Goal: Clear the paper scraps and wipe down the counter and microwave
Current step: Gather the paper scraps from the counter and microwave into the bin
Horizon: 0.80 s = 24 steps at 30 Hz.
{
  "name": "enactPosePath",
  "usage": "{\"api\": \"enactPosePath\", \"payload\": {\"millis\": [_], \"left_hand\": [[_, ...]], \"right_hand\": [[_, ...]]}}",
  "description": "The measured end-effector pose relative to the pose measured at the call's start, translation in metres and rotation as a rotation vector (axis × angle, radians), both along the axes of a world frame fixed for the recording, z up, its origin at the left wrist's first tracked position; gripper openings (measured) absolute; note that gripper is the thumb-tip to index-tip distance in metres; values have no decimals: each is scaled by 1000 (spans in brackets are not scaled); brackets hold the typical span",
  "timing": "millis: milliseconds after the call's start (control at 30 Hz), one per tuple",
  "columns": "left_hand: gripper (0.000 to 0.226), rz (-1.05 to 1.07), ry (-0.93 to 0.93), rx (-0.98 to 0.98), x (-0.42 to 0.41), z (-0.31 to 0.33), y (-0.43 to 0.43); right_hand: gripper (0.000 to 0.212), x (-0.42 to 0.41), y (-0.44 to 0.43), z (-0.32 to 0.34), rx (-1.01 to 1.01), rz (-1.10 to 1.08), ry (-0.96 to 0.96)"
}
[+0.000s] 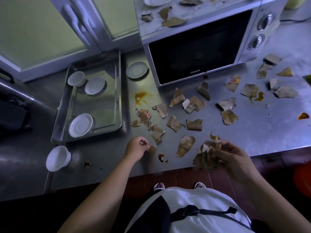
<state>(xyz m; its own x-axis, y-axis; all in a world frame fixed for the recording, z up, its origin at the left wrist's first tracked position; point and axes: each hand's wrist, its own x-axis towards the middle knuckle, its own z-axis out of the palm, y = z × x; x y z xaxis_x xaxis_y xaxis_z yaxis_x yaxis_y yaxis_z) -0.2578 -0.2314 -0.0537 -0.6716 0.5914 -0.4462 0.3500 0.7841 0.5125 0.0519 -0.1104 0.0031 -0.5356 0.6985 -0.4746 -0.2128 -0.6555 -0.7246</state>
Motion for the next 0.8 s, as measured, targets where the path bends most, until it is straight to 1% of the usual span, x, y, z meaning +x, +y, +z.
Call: {"api": "enactPosePath", "payload": {"millis": [67, 167, 367, 533, 600, 700, 767, 800], "left_hand": [[17, -66, -68, 16, -3, 12, 12], [20, -260, -113, -63, -10, 27, 41], [33, -433, 108, -142, -13, 25, 87], [44, -478, 185, -234, -13, 6, 90], [40, -491, 266, -253, -14, 2, 90], [26, -526, 401, -298, -16, 5, 86], [24, -513, 427, -288, -15, 8, 83], [24, -505, 406, -269, -14, 9, 81]], "right_hand": [[15, 9, -2, -3, -6, -26, -28], [15, 19, -5, -3, 1, -67, -58], [16, 40, -5, 5, 26, -130, -81], [17, 56, -10, 10, 55, -208, -112], [18, 61, -12, 9, 61, -224, -135], [17, 65, -10, 6, 56, -236, -162], [18, 65, -8, 4, 53, -228, -159], [18, 65, -7, 3, 52, -221, -153]]}}
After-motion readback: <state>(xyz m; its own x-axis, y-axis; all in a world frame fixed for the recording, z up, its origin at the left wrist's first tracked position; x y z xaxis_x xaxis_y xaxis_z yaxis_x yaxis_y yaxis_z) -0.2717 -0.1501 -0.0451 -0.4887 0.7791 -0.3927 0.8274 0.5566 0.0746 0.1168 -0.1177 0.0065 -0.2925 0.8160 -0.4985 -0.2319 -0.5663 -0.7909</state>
